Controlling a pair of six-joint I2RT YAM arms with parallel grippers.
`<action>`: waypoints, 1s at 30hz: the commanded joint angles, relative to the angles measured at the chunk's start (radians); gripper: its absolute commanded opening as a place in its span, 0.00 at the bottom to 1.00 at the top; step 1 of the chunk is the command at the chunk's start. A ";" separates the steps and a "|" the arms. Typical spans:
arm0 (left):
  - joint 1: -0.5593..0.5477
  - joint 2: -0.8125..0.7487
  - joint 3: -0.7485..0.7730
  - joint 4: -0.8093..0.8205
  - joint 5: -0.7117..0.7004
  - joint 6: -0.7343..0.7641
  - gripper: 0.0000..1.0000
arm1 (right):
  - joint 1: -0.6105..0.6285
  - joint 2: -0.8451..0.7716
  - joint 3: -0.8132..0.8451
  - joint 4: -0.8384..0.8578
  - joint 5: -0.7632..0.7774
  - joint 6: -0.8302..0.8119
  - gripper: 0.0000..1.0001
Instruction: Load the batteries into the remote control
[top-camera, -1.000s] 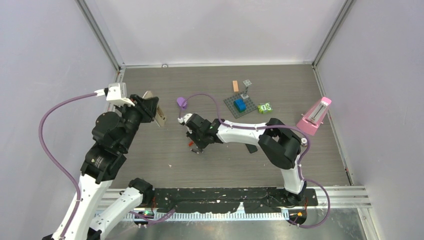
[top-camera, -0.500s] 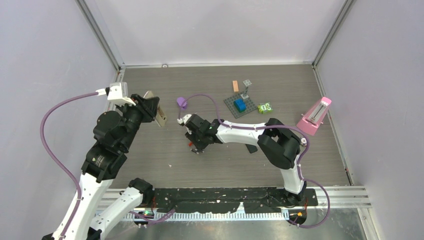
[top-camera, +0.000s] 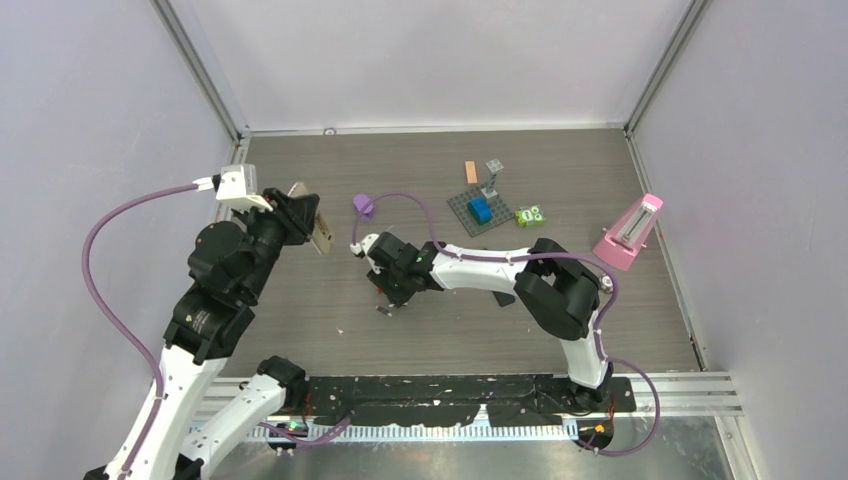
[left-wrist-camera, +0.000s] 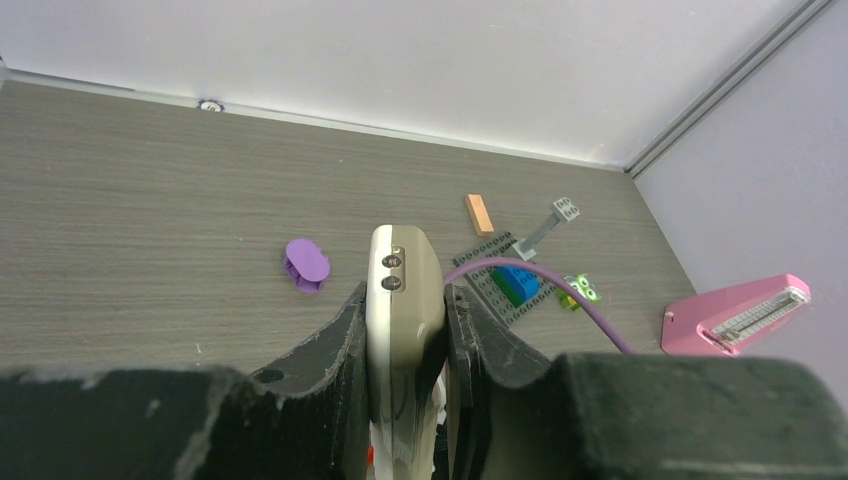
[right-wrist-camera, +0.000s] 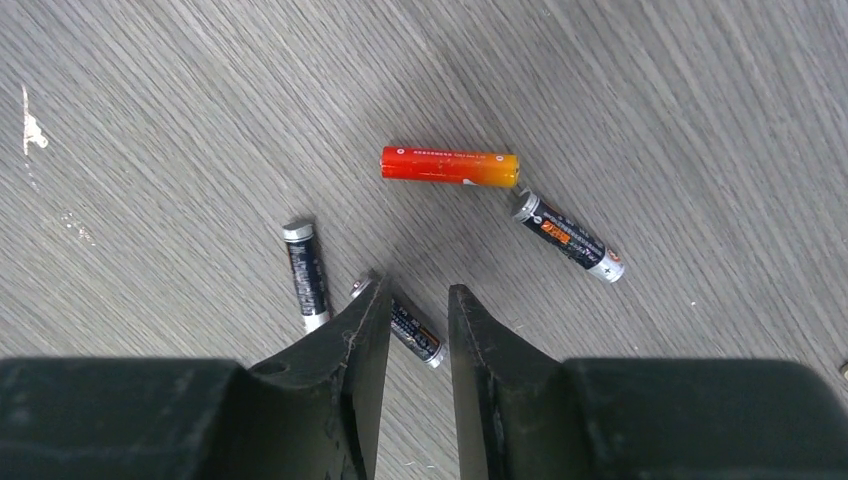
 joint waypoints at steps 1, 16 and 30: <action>0.004 0.000 -0.003 0.047 -0.003 0.008 0.00 | 0.006 -0.057 -0.005 0.012 0.009 -0.017 0.34; 0.006 -0.008 -0.002 0.049 -0.021 0.020 0.00 | 0.007 -0.112 -0.062 0.026 -0.126 -0.139 0.56; 0.006 0.007 0.009 0.051 -0.011 0.019 0.00 | 0.015 -0.043 -0.029 0.009 -0.071 -0.226 0.50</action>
